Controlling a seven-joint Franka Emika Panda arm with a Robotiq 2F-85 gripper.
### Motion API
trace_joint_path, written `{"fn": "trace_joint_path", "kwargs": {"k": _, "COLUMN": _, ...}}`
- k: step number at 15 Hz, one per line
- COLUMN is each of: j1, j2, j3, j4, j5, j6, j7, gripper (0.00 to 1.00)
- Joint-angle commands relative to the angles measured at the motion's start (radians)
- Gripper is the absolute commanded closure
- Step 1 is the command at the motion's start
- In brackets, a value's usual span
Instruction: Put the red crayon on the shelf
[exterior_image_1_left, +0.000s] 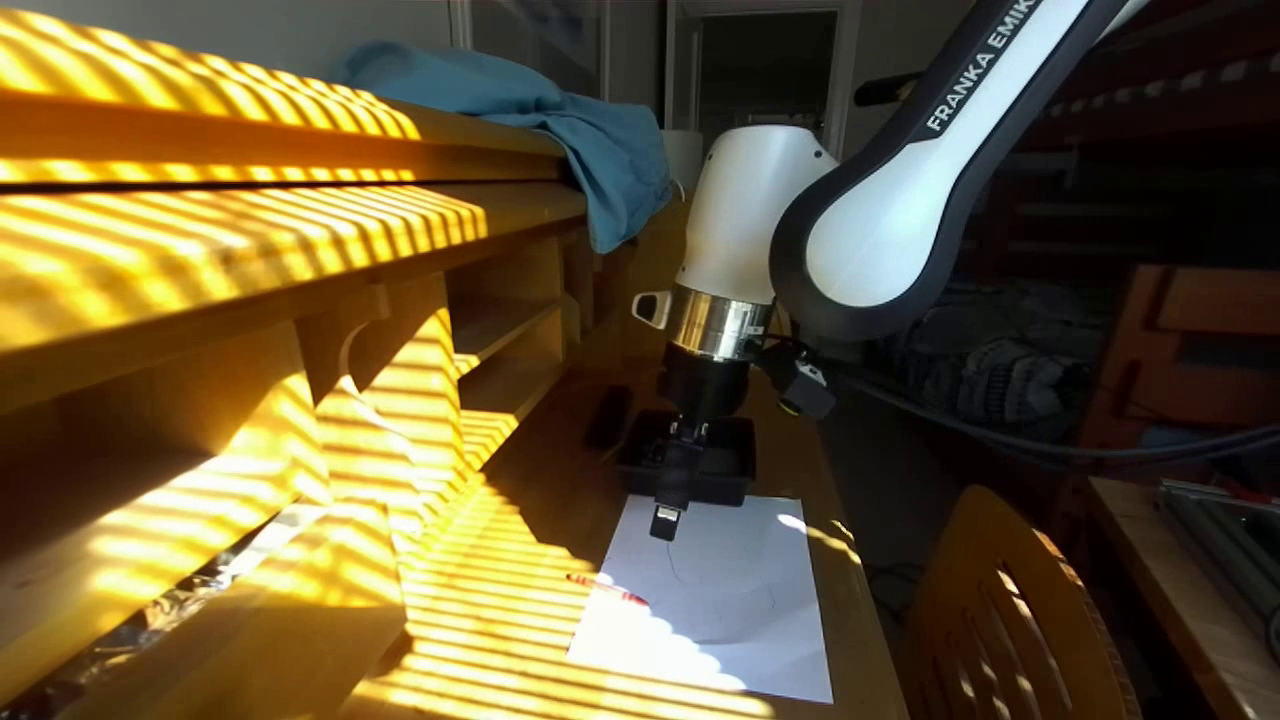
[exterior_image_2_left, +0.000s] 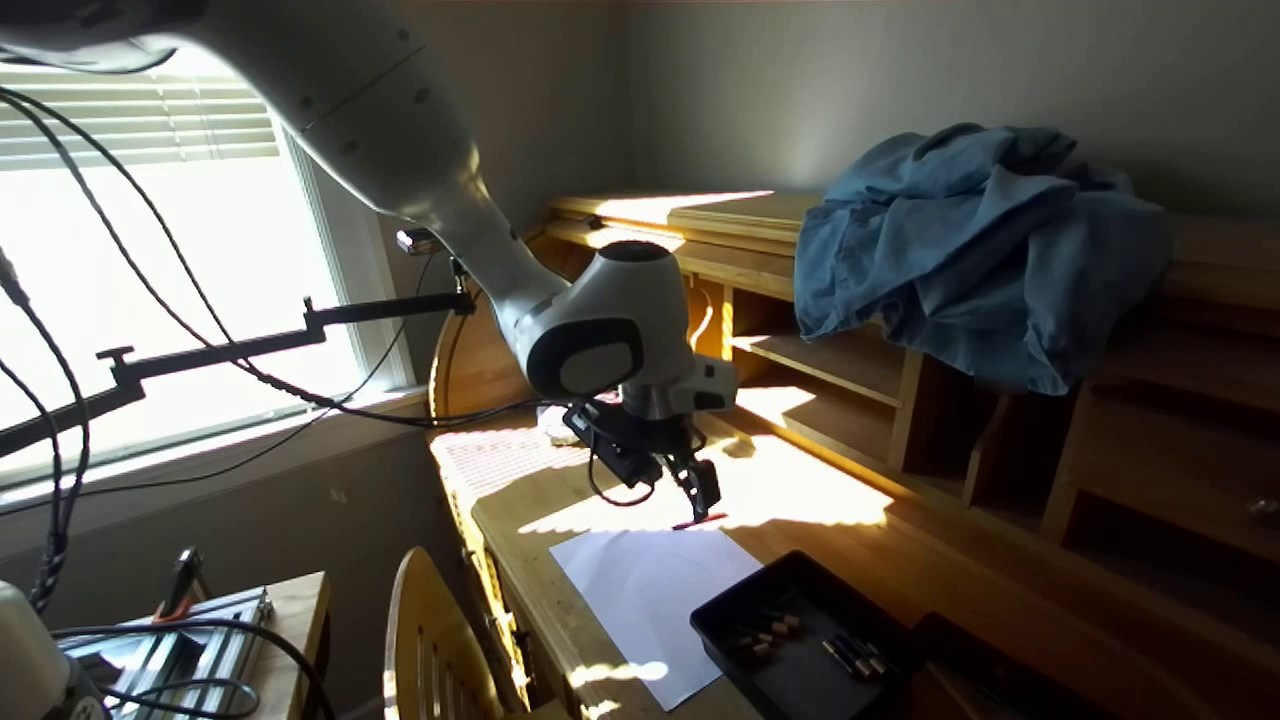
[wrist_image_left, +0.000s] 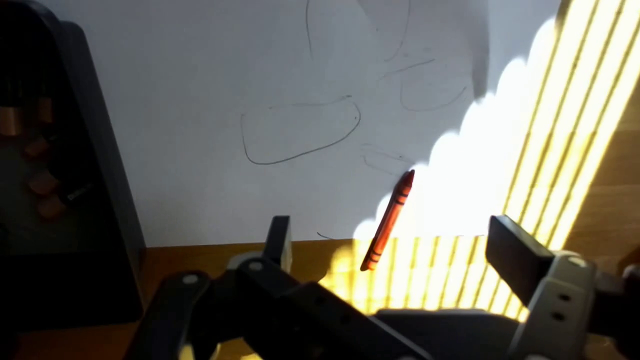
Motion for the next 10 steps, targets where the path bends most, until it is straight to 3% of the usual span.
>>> {"fn": "trace_joint_path", "kwargs": {"k": 1, "j1": -0.019, "j2": 0.086, "j3": 0.026, "j4": 0.092, "j5": -0.02, "j6": 0.015, "j7": 0.021, "gripper": 0.0}}
{"fn": "trace_joint_path", "kwargs": {"k": 8, "j1": -0.017, "j2": 0.187, "j3": 0.044, "j4": 0.2, "j5": -0.018, "j6": -0.021, "j7": 0.033, "gripper": 0.0}}
{"fn": "trace_joint_path", "kwargs": {"k": 10, "j1": -0.019, "j2": 0.161, "j3": 0.046, "j4": 0.162, "j5": -0.024, "j6": 0.002, "j7": 0.024, "gripper": 0.0}}
